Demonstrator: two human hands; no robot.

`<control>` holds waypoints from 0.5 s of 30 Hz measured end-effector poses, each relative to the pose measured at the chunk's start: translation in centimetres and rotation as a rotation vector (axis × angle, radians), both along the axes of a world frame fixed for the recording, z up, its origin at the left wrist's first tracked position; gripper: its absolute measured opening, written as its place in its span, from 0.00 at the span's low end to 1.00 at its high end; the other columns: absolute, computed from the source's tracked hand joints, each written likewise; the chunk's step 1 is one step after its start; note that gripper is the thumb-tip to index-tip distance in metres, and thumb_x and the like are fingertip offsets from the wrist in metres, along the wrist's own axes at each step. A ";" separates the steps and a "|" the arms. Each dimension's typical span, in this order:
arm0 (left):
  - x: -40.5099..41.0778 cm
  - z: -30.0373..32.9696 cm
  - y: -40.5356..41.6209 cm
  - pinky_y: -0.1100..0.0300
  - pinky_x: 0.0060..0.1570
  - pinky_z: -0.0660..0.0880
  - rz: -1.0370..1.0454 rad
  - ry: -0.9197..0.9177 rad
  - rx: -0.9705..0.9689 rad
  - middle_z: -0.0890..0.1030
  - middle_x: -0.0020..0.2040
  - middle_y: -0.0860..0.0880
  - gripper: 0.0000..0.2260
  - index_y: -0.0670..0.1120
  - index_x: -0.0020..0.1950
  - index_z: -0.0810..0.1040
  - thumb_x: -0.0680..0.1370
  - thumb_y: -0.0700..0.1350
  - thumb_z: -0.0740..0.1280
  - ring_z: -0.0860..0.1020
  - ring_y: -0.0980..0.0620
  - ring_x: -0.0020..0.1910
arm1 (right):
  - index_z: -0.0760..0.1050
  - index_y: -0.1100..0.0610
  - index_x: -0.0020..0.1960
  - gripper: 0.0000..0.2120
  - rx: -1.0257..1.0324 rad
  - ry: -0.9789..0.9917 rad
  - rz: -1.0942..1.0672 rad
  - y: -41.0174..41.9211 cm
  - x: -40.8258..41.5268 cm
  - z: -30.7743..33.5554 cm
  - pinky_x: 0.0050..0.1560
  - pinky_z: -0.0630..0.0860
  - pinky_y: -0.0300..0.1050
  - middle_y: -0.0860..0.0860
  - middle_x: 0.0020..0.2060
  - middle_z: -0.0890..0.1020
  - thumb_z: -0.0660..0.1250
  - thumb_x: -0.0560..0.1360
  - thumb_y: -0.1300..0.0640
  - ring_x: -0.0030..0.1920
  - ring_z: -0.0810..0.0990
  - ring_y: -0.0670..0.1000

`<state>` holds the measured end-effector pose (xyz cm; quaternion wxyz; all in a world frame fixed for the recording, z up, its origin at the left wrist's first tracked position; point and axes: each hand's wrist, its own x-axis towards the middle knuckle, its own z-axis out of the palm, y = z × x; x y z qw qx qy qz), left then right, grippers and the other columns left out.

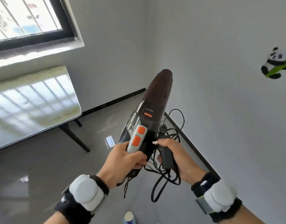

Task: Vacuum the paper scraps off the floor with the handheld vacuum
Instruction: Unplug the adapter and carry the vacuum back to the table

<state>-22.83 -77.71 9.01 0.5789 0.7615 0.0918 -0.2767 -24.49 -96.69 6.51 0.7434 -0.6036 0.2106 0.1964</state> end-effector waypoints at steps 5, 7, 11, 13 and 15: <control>-2.8 5.9 4.8 0.45 0.51 0.83 0.168 -0.059 -0.070 0.87 0.43 0.40 0.14 0.40 0.56 0.78 0.73 0.37 0.75 0.87 0.42 0.44 | 0.77 0.54 0.50 0.18 0.041 -0.115 0.160 4.2 -0.1 5.2 0.31 0.73 0.40 0.50 0.38 0.76 0.73 0.67 0.43 0.35 0.76 0.49; -4.2 8.3 7.4 0.44 0.51 0.83 0.262 -0.117 -0.095 0.87 0.43 0.39 0.13 0.38 0.56 0.78 0.73 0.36 0.74 0.87 0.40 0.44 | 0.77 0.55 0.51 0.17 0.067 -0.168 0.238 6.8 -0.2 7.8 0.30 0.73 0.39 0.51 0.38 0.76 0.73 0.69 0.45 0.33 0.76 0.48; -5.7 11.4 11.0 0.47 0.48 0.84 0.370 -0.168 -0.140 0.87 0.42 0.37 0.08 0.35 0.52 0.79 0.74 0.34 0.72 0.87 0.39 0.42 | 0.76 0.57 0.51 0.16 0.122 -0.219 0.317 10.5 0.1 10.8 0.29 0.74 0.39 0.52 0.37 0.75 0.74 0.71 0.47 0.31 0.76 0.49; -6.7 13.3 13.5 0.48 0.46 0.84 0.418 -0.191 -0.162 0.87 0.43 0.36 0.08 0.35 0.53 0.78 0.75 0.34 0.71 0.86 0.39 0.42 | 0.76 0.58 0.53 0.23 0.137 -0.263 0.378 13.3 0.1 12.7 0.30 0.75 0.40 0.53 0.38 0.75 0.75 0.66 0.45 0.32 0.77 0.49; -7.9 15.3 17.5 0.50 0.44 0.85 0.469 -0.243 -0.171 0.86 0.43 0.35 0.06 0.35 0.51 0.78 0.75 0.34 0.70 0.86 0.40 0.41 | 0.77 0.59 0.55 0.27 0.139 -0.321 0.442 17.3 0.3 14.6 0.31 0.75 0.41 0.54 0.40 0.75 0.75 0.63 0.43 0.32 0.77 0.50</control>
